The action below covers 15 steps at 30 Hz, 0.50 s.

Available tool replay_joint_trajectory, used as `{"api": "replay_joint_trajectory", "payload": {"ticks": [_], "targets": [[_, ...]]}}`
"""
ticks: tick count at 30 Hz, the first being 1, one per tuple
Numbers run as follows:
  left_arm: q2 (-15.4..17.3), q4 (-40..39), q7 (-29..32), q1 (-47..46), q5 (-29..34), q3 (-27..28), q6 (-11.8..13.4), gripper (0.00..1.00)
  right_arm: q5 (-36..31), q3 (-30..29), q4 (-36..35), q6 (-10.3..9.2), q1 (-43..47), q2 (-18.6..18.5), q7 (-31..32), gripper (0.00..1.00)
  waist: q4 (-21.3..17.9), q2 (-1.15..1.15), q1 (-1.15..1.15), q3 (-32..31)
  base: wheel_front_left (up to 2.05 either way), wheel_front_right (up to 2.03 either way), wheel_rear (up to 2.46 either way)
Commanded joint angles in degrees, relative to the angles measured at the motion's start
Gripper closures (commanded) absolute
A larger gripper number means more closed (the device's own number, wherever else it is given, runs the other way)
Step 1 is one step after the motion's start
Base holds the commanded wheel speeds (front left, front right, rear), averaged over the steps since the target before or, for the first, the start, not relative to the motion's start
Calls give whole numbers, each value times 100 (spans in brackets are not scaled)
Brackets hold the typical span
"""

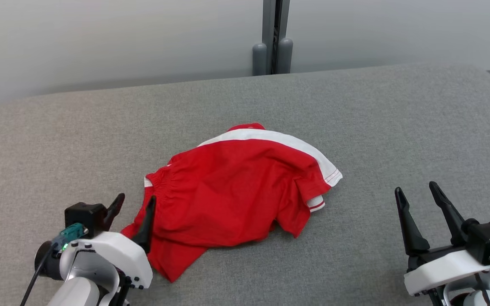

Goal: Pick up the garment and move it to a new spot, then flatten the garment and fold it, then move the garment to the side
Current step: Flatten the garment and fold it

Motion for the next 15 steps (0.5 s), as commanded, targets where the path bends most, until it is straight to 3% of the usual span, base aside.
{"api": "replay_joint_trajectory", "payload": {"ticks": [1, 8, 9, 10, 15], "targets": [[21, 186, 204, -204, -54, -82, -97, 0, 43, 5, 30, 3, -90, -40, -53, 0, -72, 0, 0, 178, 0, 0, 0], [-5, 1059, 770, -663, -256, -310, -506, 0, 128, 121, 213, 3, -285, -41, -162, 0, -263, 0, 0, 426, 0, 0, 0], [-3, 1106, 756, -702, -255, -323, -549, 58, 128, 118, 238, 3, -296, -38, -183, 0, -279, 0, 0, 439, 0, 0, 0], [3, 1125, 734, -740, -227, -338, -567, 100, 123, 115, 260, 3, -298, -37, -191, 0, -292, 0, 0, 449, 0, 0, 0], [53, 1015, 595, -863, -96, -374, -543, 100, 139, 85, 336, 3, -323, -18, -248, 0, -309, 0, 0, 454, 0, 0, 0]]}}
